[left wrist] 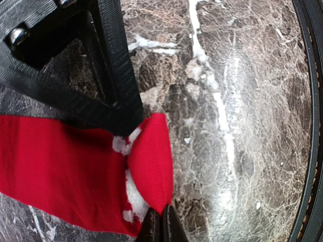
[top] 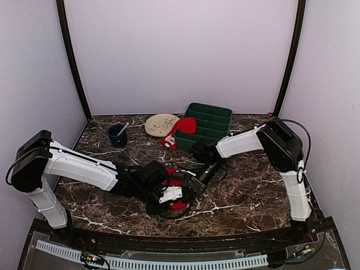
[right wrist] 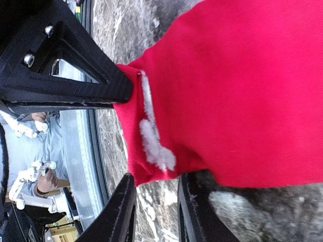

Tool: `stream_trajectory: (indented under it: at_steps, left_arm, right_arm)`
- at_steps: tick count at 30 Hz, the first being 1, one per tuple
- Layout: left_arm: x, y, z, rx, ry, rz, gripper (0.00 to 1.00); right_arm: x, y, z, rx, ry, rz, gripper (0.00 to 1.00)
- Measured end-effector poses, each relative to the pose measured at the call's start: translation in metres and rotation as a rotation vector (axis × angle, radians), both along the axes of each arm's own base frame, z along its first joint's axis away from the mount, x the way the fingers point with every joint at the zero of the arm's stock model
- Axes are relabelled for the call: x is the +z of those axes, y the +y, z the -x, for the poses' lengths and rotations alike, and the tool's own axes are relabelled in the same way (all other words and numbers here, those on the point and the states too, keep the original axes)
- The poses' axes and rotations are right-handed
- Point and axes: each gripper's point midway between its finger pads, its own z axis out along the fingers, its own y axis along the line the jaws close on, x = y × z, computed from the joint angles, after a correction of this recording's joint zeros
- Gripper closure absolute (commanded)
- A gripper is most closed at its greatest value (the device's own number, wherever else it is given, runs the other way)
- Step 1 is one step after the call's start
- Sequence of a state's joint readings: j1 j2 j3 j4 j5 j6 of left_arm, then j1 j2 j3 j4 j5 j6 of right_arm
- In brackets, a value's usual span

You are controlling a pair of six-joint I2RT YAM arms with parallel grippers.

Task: Roll the socks
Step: Roll the sock at the center of the board.

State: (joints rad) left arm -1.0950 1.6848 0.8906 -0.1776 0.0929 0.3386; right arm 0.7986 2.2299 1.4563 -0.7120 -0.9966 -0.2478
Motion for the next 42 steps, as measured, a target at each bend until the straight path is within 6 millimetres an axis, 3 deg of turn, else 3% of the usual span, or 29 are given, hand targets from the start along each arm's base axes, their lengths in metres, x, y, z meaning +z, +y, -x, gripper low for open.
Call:
stream_trajectory:
  at_steps: [18,24,32,42]
  left_arm:
    - [0.004,0.005,-0.019,0.082,0.179,0.027,1.0]
    - [0.002,0.003,-0.014,0.084,0.271,0.028,1.0]
    - [0.001,0.005,-0.012,0.107,0.42,0.03,1.0]
    - [-0.001,0.005,-0.014,0.138,0.571,0.042,1.0]
  right_arm:
    - [0.003,-0.016,-0.015,-0.097,-0.088,0.0,0.74]
    - [0.009,-0.021,-0.024,-0.149,-0.192,-0.011,0.74]
    - [-0.003,-0.041,-0.03,-0.228,-0.325,0.033,0.74]
    - [0.012,-0.064,-0.035,-0.313,-0.592,0.039,0.74]
